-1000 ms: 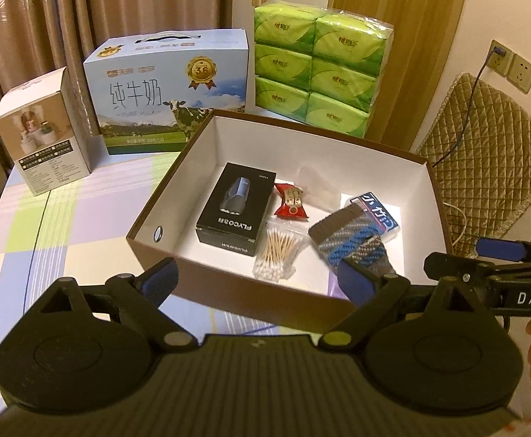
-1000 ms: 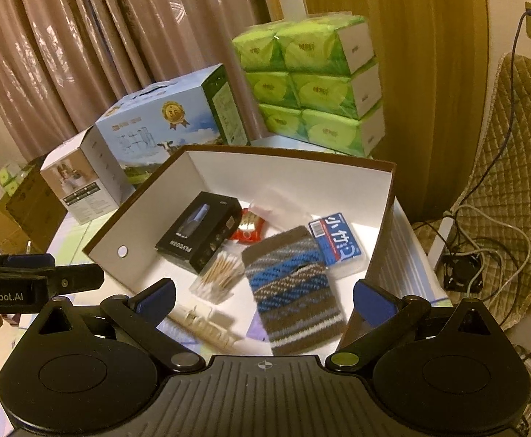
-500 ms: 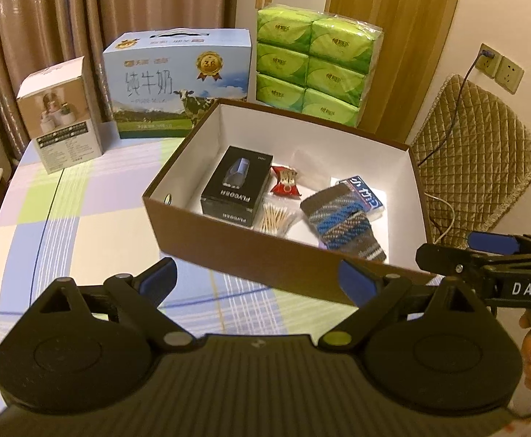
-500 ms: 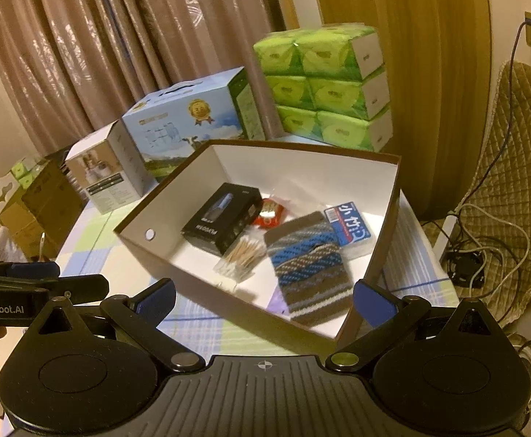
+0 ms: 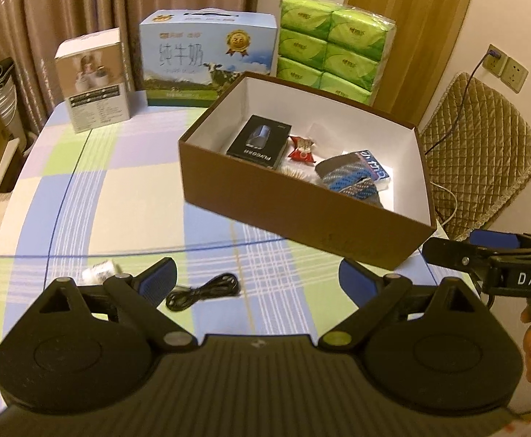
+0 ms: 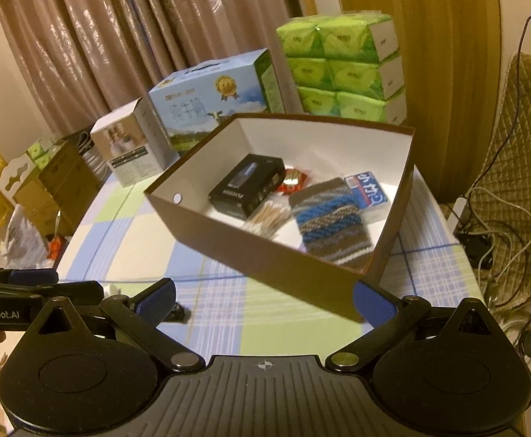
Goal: Organize objects
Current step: 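Withdraw both open tools from the box back over the table, then move the right tool to the black cable while the left tool approaches the white pill bottle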
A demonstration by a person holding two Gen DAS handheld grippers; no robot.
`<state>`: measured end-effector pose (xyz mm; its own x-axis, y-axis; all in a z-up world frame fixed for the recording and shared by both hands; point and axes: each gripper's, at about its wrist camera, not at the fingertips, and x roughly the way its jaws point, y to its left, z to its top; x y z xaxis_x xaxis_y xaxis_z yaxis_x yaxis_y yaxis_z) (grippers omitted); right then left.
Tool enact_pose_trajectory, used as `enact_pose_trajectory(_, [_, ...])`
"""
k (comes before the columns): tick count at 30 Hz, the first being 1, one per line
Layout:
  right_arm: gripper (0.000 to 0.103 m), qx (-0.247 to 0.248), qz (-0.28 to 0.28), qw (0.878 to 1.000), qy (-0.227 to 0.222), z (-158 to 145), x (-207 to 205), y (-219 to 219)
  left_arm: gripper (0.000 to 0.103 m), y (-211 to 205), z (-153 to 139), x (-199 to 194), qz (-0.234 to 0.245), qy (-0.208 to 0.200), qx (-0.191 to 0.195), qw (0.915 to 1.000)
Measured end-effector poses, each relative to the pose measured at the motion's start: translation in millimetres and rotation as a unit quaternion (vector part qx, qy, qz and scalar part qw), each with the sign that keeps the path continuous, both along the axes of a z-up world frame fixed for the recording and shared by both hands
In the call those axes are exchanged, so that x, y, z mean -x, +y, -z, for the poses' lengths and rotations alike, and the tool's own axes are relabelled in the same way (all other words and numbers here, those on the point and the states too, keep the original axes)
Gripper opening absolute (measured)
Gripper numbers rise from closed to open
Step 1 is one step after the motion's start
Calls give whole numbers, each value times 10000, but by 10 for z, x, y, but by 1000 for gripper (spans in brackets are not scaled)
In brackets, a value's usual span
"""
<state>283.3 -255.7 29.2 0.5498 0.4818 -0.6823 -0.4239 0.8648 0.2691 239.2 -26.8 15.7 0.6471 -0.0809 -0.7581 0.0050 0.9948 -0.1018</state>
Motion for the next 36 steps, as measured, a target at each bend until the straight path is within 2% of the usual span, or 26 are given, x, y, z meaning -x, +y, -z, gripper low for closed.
enact_pose_trajectory(16, [101,101,-349,9989,286,166,254,197,94,250,127,422,-323,232,-15,9992])
enact_pose_trajectory(36, [101,244,-810,9946,606,429,361,640,94,651,346,652,-885,561,-55,9945])
